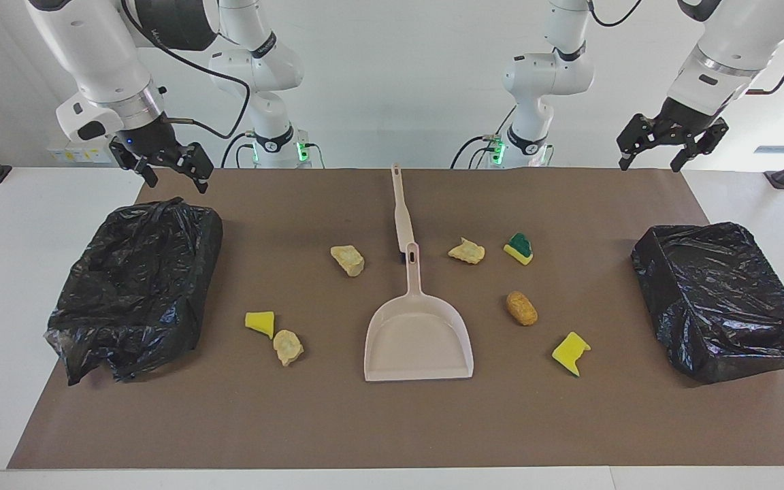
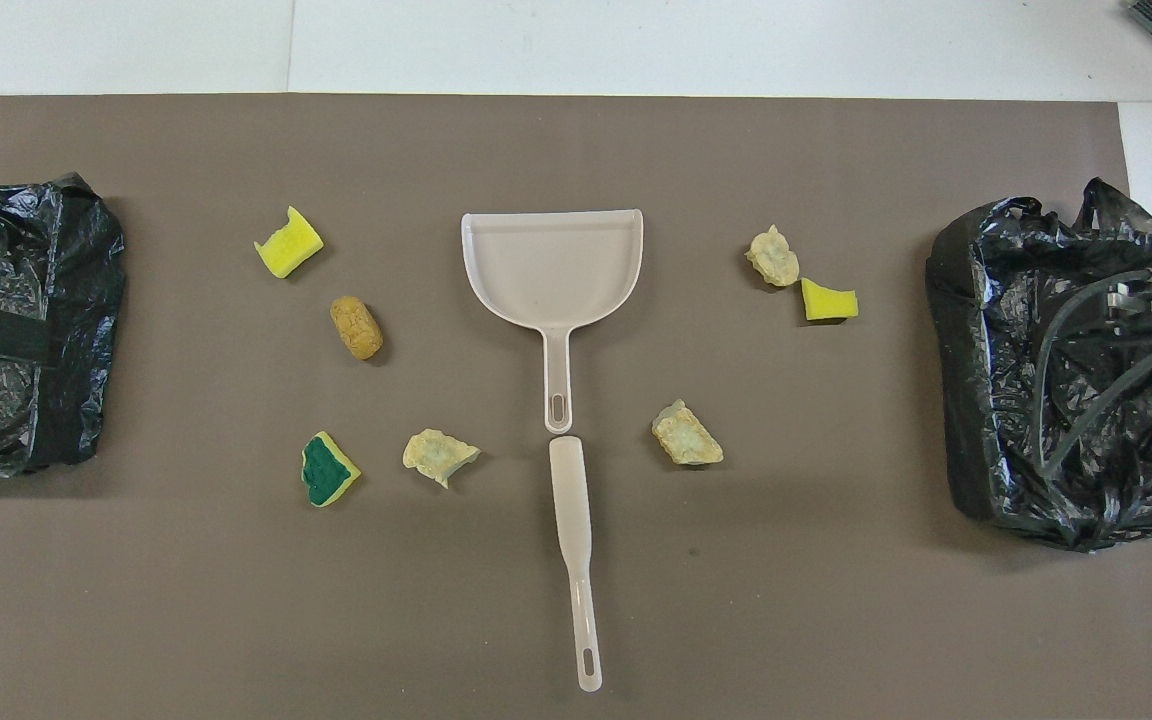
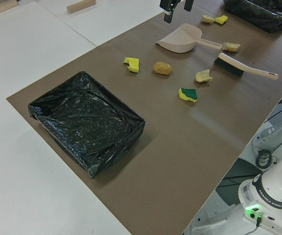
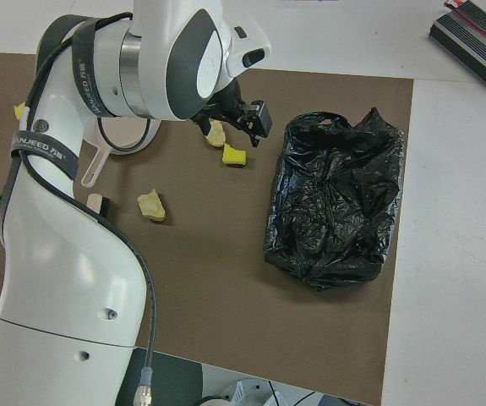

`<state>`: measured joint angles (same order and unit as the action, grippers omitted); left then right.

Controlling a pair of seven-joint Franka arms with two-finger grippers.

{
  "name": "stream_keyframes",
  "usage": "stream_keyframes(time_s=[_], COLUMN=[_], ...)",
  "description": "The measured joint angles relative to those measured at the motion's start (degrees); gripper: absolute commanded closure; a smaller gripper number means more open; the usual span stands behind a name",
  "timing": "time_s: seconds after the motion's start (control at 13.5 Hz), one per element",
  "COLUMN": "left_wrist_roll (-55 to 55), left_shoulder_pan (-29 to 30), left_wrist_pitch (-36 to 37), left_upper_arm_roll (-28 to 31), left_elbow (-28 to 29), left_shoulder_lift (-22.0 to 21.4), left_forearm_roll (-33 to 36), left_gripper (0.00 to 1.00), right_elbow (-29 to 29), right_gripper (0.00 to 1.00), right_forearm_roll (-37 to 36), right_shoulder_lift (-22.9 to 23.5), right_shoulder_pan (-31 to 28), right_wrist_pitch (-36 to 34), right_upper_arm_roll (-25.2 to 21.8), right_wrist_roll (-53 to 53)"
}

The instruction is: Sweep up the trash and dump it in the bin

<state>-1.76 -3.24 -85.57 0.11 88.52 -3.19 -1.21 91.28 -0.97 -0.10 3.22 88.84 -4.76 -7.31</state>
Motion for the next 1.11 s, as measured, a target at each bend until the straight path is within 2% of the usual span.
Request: stream_keyframes(time_s=[1.11], left_wrist_roll=[-1.5], left_shoulder_pan=[0.6], left_wrist_pitch=[-0.1], left_upper_arm_roll=[0.4], left_elbow=[0.0], left_shoulder_lift=[0.2], left_forearm_roll=[0.0], left_gripper=[0.00], right_elbow=[0.0], right_gripper=[0.00], right_forearm_roll=[0.0], right_shoulder_lift=[0.0], right_shoulder_pan=[0.0], right_wrist_pitch=[0.0], right_upper_arm_roll=[0.0], right_wrist_roll=[0.0])
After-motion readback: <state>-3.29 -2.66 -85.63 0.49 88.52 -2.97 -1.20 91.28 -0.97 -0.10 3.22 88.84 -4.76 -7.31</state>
